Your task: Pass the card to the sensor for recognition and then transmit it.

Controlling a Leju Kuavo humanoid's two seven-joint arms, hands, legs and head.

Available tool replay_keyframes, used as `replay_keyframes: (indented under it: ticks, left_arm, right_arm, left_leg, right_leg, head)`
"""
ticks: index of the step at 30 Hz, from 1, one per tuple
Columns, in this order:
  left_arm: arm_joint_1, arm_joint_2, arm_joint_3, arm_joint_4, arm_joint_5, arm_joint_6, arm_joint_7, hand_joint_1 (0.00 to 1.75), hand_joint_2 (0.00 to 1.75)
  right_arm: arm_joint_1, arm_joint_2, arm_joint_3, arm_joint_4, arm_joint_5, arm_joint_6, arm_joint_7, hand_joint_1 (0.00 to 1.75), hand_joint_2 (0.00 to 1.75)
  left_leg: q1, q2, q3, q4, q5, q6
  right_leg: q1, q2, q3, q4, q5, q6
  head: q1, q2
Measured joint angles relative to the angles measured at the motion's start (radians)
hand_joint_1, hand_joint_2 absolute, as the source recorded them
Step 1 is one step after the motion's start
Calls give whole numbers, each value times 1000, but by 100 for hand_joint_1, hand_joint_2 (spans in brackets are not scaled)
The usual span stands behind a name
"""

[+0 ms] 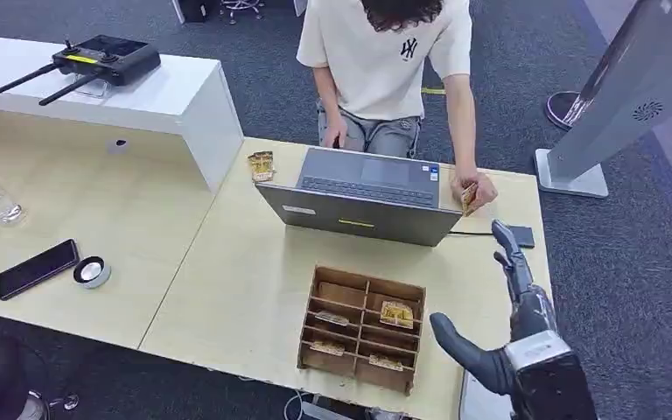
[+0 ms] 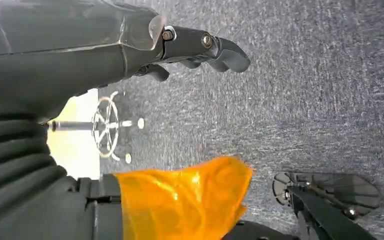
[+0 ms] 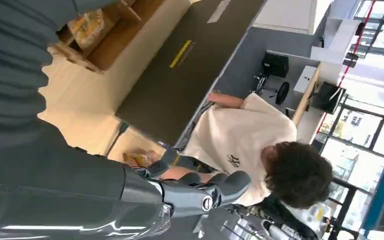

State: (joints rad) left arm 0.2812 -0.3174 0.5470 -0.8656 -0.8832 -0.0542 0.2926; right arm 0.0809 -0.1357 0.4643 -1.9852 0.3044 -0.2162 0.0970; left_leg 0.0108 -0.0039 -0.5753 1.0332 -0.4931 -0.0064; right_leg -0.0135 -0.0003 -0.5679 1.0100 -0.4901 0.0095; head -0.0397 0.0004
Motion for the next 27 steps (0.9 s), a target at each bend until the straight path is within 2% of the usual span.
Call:
replay_keyframes:
  ticks: [4,9,12,16,19,20,21,22,23,25,26,27]
  left_arm:
    - [6,-3,0,0,20,8,11,0,0]
    - [9,-5,0,0,36,11,21,0,0]
    - [22,-8,-13,-10,72,15,43,0,0]
    - [43,-16,-41,-38,104,15,73,0,0]
    - [50,-18,-50,-55,108,14,76,0,0]
    - [51,-18,-51,-60,108,13,76,0,0]
    - [51,-18,-52,-63,107,12,76,0,0]
    - [52,-18,-53,-66,105,10,76,0,0]
    - [52,-18,-53,-67,102,7,75,0,0]
    - [52,-18,-53,-68,96,5,71,0,0]
    - [52,-18,-52,-68,92,4,67,0,0]
    - [52,-18,-52,-68,88,4,63,0,0]
  right_arm:
    - [66,-36,-14,-28,2,-25,-17,0,175]
    - [92,-57,-18,-43,7,-32,-17,0,175]
    - [118,-81,-16,-58,58,-73,-18,0,175]
    - [153,-140,21,-73,151,-135,-5,0,175]
    - [160,-176,65,-72,201,-143,8,2,175]
    - [159,-186,81,-70,219,-142,11,14,175]
    - [158,-197,99,-69,236,-141,15,35,175]
    - [157,-204,117,-66,254,-137,18,115,175]
    - [154,-213,134,-63,271,-132,22,140,175]
    - [148,-226,163,-59,299,-128,27,162,175]
    - [145,-233,178,-56,314,-125,29,168,175]
    - [140,-239,192,-53,328,-120,32,162,175]
  left_leg:
    - [0,1,0,0,-1,0]
    - [0,1,0,0,-1,0]
    - [0,0,0,0,-1,0]
    - [0,1,0,0,-1,1]
    - [0,1,0,0,-2,1]
    - [0,1,0,0,-2,1]
    - [0,0,0,0,-2,1]
    - [0,0,0,0,-2,1]
    - [0,0,0,0,-2,1]
    - [0,1,0,0,-2,1]
    - [0,1,0,0,-2,1]
    - [0,0,0,0,-2,1]
  right_leg:
    - [0,1,0,0,0,0]
    - [0,0,0,0,0,0]
    - [0,0,0,0,0,0]
    - [0,0,0,0,0,0]
    - [0,0,0,-1,-1,1]
    - [0,0,0,-1,-1,1]
    - [0,0,0,-1,-1,1]
    - [0,0,0,-1,-1,1]
    - [0,0,0,-1,-1,1]
    - [0,0,0,-1,-1,1]
    - [0,0,0,-1,-1,1]
    - [0,0,0,-1,-1,1]
  head:
    - [0,0]
    - [0,0]
    - [0,0]
    - [0,0]
    - [0,0]
    - [0,0]
    - [0,0]
    - [0,0]
    - [0,0]
    - [0,0]
    - [0,0]
    - [0,0]
